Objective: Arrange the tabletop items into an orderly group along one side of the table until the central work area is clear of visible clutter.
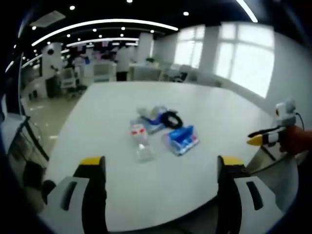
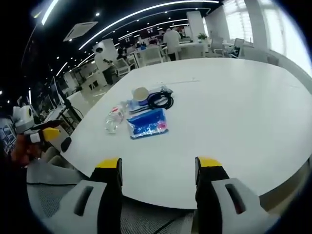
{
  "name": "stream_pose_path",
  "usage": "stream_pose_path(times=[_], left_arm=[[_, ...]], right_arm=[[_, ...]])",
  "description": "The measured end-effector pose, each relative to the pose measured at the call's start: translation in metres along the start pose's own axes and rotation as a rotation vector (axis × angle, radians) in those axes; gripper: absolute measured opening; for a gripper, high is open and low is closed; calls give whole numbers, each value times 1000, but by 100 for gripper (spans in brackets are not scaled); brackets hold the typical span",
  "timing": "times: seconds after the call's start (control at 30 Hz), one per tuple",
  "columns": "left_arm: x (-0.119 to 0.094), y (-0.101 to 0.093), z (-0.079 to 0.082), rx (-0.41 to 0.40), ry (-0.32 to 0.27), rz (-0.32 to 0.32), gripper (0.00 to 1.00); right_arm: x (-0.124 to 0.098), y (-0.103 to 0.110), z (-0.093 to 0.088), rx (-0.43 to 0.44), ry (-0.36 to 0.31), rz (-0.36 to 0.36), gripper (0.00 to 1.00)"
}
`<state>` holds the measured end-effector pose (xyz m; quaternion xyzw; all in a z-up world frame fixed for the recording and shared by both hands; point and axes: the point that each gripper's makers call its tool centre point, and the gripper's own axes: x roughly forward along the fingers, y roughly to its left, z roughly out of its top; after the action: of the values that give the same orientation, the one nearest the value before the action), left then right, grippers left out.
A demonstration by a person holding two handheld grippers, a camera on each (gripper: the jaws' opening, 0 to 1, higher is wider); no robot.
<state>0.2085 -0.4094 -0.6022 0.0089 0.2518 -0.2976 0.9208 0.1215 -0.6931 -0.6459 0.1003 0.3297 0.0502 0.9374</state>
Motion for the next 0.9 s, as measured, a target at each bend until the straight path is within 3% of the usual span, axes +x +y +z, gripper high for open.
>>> stream_pose_path(times=[0.67, 0.9], left_arm=[[1, 10, -14, 13, 69, 66, 89], [2, 8, -13, 1, 70, 42, 90]], right_arm=[[2, 12, -5, 24, 21, 70, 60], [1, 9, -3, 26, 9, 52, 60]])
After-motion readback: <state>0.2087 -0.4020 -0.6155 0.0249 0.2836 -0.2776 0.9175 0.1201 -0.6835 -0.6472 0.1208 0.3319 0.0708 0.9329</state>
